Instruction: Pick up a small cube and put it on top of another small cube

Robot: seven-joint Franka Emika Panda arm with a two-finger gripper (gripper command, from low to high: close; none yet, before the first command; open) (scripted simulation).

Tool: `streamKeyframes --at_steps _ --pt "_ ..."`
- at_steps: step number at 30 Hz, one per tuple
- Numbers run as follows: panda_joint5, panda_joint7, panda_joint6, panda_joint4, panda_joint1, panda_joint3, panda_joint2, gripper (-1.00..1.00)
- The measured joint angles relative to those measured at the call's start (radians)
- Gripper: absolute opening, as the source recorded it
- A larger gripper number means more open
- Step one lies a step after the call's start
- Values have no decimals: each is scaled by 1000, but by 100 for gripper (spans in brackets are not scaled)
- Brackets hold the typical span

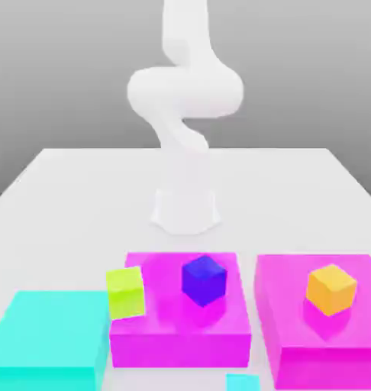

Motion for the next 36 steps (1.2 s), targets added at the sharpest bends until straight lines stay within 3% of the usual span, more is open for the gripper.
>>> streamKeyframes --at_steps 14,28,33,34,36 --pt "16 78 156 3 19 50 514 0" --pt "-47 211 310 7 75 59 1022 0" --pt "-69 235 430 36 93 43 1203 0" --pt "-71 237 446 41 94 41 1225 -100" --pt "-71 237 447 41 94 41 1225 -100"
